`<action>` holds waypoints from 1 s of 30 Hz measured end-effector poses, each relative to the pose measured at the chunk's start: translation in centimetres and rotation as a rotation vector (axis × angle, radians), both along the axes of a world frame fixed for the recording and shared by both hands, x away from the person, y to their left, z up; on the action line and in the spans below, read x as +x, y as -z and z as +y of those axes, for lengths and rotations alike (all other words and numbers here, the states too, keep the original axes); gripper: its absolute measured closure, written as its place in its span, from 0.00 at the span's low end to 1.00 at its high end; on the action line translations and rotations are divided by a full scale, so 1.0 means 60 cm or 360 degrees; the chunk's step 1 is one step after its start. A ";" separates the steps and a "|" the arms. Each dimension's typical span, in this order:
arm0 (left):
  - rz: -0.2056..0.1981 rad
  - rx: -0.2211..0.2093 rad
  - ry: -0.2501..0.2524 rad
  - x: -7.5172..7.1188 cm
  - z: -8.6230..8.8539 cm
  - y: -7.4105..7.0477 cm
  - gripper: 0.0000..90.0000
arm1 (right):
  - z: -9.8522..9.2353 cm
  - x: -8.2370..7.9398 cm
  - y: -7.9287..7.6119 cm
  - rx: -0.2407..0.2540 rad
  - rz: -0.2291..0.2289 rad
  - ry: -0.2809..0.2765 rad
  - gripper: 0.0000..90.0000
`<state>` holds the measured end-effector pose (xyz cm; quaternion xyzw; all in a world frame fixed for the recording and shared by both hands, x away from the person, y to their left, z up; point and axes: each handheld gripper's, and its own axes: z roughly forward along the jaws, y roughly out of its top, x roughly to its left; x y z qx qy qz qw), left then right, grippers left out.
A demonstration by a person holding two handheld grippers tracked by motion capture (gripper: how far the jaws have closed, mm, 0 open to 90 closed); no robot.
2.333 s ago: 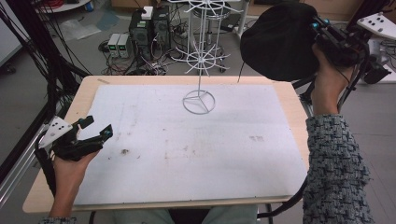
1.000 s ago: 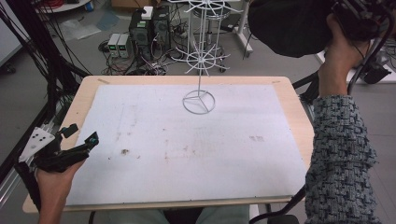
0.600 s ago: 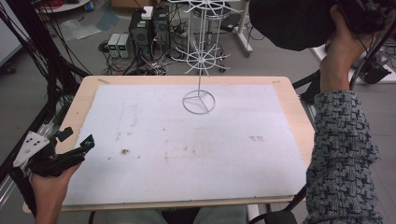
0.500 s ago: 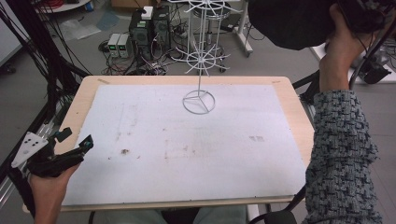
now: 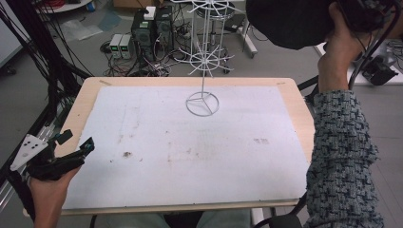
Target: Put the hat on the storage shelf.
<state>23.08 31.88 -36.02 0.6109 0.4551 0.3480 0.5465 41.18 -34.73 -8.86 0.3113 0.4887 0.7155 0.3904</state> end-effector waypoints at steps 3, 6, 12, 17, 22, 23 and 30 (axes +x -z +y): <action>0.0000 0.0002 0.0000 0.000 0.001 0.000 0.23 | 0.004 0.002 0.001 0.0026 0.0004 -0.0013 0.97; 0.0000 0.0001 0.0000 0.000 0.001 0.000 0.23 | 0.010 0.006 0.002 0.0037 0.0004 -0.0022 0.97; -0.0001 -0.0001 -0.0001 -0.001 0.002 0.000 0.23 | 0.025 0.011 0.008 0.0039 0.0024 -0.0035 0.97; -0.0003 -0.0003 -0.0003 -0.002 0.003 -0.001 0.23 | 0.034 0.016 0.014 0.0016 0.0039 -0.0035 0.97; -0.0004 -0.0005 -0.0002 0.000 0.003 -0.001 0.23 | 0.039 0.018 0.026 0.0025 0.0062 -0.0054 0.96; -0.0002 -0.0006 -0.0002 0.000 0.003 -0.001 0.23 | 0.039 0.019 0.029 0.0023 0.0061 -0.0057 0.96; -0.0004 -0.0001 0.0015 0.005 -0.002 -0.001 0.23 | 0.038 0.014 0.045 0.0012 0.0086 -0.0071 0.96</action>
